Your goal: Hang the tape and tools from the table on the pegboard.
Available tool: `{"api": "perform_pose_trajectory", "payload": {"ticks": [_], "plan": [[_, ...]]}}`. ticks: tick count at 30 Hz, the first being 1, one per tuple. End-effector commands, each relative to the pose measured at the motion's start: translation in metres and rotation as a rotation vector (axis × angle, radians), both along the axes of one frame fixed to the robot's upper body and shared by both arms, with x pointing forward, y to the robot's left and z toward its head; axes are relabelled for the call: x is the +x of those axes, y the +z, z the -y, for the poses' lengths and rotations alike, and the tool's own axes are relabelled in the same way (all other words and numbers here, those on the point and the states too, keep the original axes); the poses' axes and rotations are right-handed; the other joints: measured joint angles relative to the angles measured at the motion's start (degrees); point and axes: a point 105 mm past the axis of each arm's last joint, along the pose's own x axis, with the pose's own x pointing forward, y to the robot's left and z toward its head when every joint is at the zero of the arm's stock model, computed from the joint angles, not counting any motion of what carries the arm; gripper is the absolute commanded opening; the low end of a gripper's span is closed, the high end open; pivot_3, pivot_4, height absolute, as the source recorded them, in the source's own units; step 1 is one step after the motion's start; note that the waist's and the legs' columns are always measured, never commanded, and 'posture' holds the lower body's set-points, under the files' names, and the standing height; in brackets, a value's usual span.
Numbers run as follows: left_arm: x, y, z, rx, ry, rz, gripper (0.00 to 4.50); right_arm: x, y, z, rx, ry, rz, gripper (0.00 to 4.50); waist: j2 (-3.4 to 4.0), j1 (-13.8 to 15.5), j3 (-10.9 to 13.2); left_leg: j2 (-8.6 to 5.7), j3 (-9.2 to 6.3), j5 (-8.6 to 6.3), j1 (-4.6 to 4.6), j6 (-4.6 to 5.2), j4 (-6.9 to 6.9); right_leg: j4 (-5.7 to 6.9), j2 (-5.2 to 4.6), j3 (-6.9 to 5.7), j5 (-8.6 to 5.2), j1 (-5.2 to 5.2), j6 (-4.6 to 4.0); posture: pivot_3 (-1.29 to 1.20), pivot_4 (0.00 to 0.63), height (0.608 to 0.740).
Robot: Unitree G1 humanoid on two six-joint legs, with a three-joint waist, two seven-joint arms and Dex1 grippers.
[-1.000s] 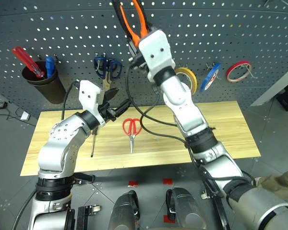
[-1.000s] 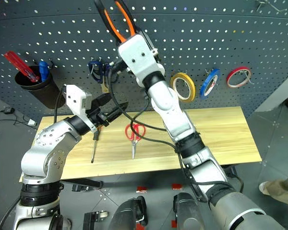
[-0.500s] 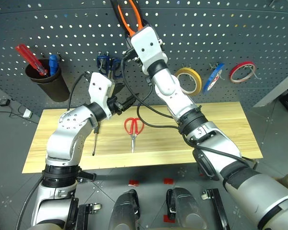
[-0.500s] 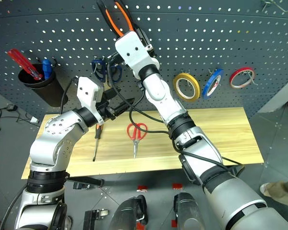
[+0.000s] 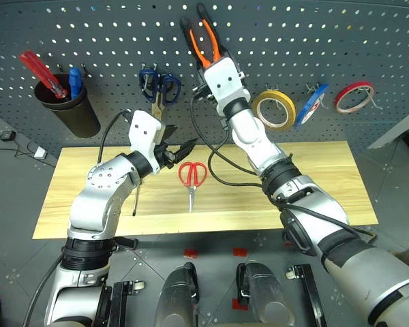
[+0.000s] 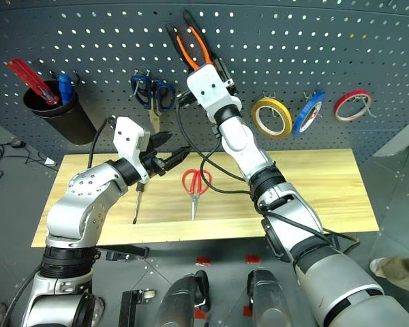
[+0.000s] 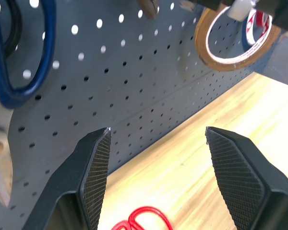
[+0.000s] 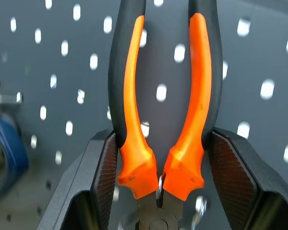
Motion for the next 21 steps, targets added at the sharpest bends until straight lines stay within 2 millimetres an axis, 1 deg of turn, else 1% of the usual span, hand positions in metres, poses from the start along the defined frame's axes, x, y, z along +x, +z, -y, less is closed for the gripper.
{"api": "perform_pose_trajectory", "payload": {"ticks": [1, 5, 8, 10, 11, 13, 14, 16, 18, 21], "plan": [[-0.005, 0.003, 0.005, 0.005, -0.014, 0.038, 3.29, 0.009, -0.004, 0.016, 0.093, -0.046, -0.084, 2.52, 0.0, 0.19, 0.0, 0.01, 0.0, 0.0, 0.01, 0.0, 0.0, 0.02, 0.0, -0.01, 0.0, 0.0, 0.0, -0.08, 0.343, 0.74], [-0.006, -0.002, 0.005, -0.001, -0.009, 0.025, 3.29, 0.014, -0.016, 0.021, 0.138, -0.062, -0.173, 2.52, 0.01, 0.58, 0.01, 0.0, 0.0, 0.06, 0.07, 0.06, 0.08, 0.24, -0.03, 0.01, 0.0, 0.01, 0.0, -0.09, 0.34, 0.74], [-0.005, -0.007, 0.005, -0.017, -0.004, 0.006, 3.29, 0.014, -0.025, 0.023, 0.166, -0.052, -0.23, 2.52, 0.0, 0.69, 0.01, 0.0, -0.01, 0.16, 0.16, 0.09, 0.07, 0.3, -0.05, 0.0, 0.11, 0.06, -0.15, -0.1, 0.337, 0.74], [-0.005, -0.01, 0.005, -0.031, 0.001, -0.01, 3.29, 0.013, -0.029, 0.023, 0.172, -0.045, -0.253, 3.26, -0.01, 0.84, 0.01, 0.0, -0.04, 0.2, 0.18, 0.09, 0.06, 0.31, -0.05, -0.03, 0.16, 0.08, -0.18, -0.11, 0.334, 0.74], [-0.005, -0.012, 0.005, -0.04, 0.0, -0.021, 3.29, 0.012, -0.031, 0.023, 0.171, -0.038, -0.267, 3.48, -0.01, 0.86, 0.0, 0.0, -0.04, 0.2, 0.19, 0.09, 0.06, 0.31, -0.05, -0.02, 0.17, 0.1, -0.18, -0.11, 0.331, 0.74], [-0.005, -0.014, 0.005, -0.05, 0.003, -0.03, 3.29, 0.01, -0.034, 0.022, 0.169, -0.028, -0.288, 4.21, -0.01, 0.85, 0.02, -0.02, -0.01, 0.2, 0.19, 0.09, 0.03, 0.3, -0.06, 0.0, 0.17, 0.08, -0.18, -0.12, 0.329, 0.74], [-0.005, -0.015, 0.004, -0.051, 0.014, -0.033, 3.46, 0.01, -0.036, 0.021, 0.164, -0.021, -0.303, 4.5, -0.01, 0.8, 0.05, -0.02, 0.0, 0.2, 0.17, 0.09, 0.0, 0.28, -0.07, 0.0, 0.18, 0.06, -0.18, -0.12, 0.329, 0.74], [-0.004, -0.017, 0.003, -0.057, 0.027, -0.043, 3.84, 0.008, -0.039, 0.021, 0.167, -0.014, -0.331, 4.5, 0.0, 0.71, 0.12, -0.01, 0.01, 0.2, 0.09, 0.09, -0.02, 0.24, -0.06, -0.01, 0.17, -0.03, -0.18, -0.12, 0.327, 0.74], [-0.001, -0.022, 0.0, -0.061, 0.065, -0.059, 4.44, 0.004, -0.041, 0.025, 0.174, 0.0, -0.35, 4.5, 0.0, 0.51, 0.12, 0.0, 0.02, 0.2, 0.01, 0.09, -0.05, 0.12, -0.06, -0.04, 0.16, -0.08, -0.19, -0.13, 0.325, 0.74], [0.003, -0.028, -0.004, -0.063, 0.126, -0.084, 4.48, -0.011, -0.043, 0.028, 0.157, 0.057, -0.365, 4.5, 0.0, 0.5, 0.12, 0.02, 0.05, 0.19, -0.03, 0.08, -0.19, -0.16, -0.03, -0.05, 0.16, -0.08, -0.18, -0.13, 0.322, 0.74]]}}
